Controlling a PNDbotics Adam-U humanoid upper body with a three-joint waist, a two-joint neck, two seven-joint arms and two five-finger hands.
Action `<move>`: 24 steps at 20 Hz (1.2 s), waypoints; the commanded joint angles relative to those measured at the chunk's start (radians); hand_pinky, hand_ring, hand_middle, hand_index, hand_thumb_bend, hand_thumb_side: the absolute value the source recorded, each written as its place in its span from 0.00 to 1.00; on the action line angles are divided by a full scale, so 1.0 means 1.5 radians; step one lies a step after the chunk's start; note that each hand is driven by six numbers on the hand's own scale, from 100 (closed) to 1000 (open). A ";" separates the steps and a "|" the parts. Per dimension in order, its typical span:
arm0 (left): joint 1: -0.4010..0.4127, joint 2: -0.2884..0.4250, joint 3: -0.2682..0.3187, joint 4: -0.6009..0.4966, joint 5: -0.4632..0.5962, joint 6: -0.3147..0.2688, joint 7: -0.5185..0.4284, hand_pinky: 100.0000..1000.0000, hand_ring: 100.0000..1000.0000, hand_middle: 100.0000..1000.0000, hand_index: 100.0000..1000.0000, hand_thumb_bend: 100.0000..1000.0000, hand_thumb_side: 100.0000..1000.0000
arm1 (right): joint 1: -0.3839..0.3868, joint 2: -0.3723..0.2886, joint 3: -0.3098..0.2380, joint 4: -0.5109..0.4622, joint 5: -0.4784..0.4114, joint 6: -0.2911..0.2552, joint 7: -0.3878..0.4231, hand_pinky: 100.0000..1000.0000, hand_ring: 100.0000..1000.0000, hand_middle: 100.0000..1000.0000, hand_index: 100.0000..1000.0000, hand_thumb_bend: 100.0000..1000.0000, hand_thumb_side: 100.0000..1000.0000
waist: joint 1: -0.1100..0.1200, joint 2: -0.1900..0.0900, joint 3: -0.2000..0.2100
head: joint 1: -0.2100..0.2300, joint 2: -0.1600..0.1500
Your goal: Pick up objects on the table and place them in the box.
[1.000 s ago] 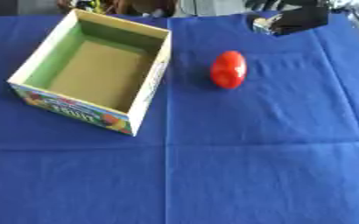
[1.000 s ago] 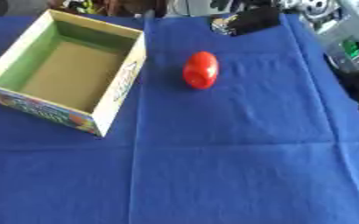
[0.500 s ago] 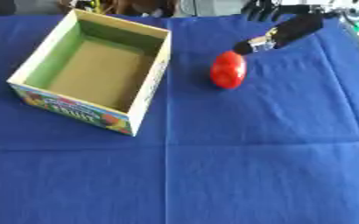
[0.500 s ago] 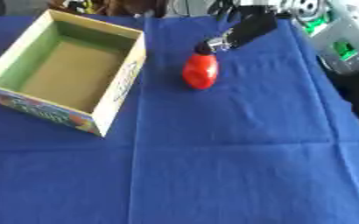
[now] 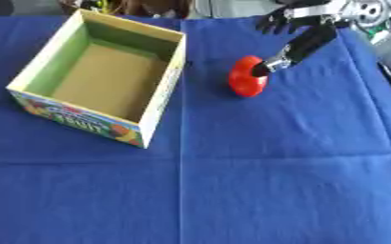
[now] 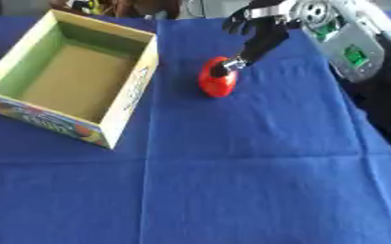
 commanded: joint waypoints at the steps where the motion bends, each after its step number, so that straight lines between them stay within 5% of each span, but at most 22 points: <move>1: -0.008 0.002 -0.002 -0.012 0.002 -0.001 -0.002 0.52 0.88 0.82 0.64 0.00 0.92 | -0.019 0.002 -0.002 0.025 0.024 0.012 0.008 0.89 0.93 0.90 1.00 0.56 0.62 | 0.000 -0.011 0.002 | -0.002 -0.006; 24: -0.009 -0.004 -0.002 -0.012 0.003 -0.001 -0.001 0.52 0.88 0.82 0.64 0.00 0.92 | -0.022 0.049 -0.001 0.130 0.054 0.018 -0.026 0.88 0.92 0.89 1.00 0.54 0.64 | 0.000 0.003 0.009 | -0.010 -0.010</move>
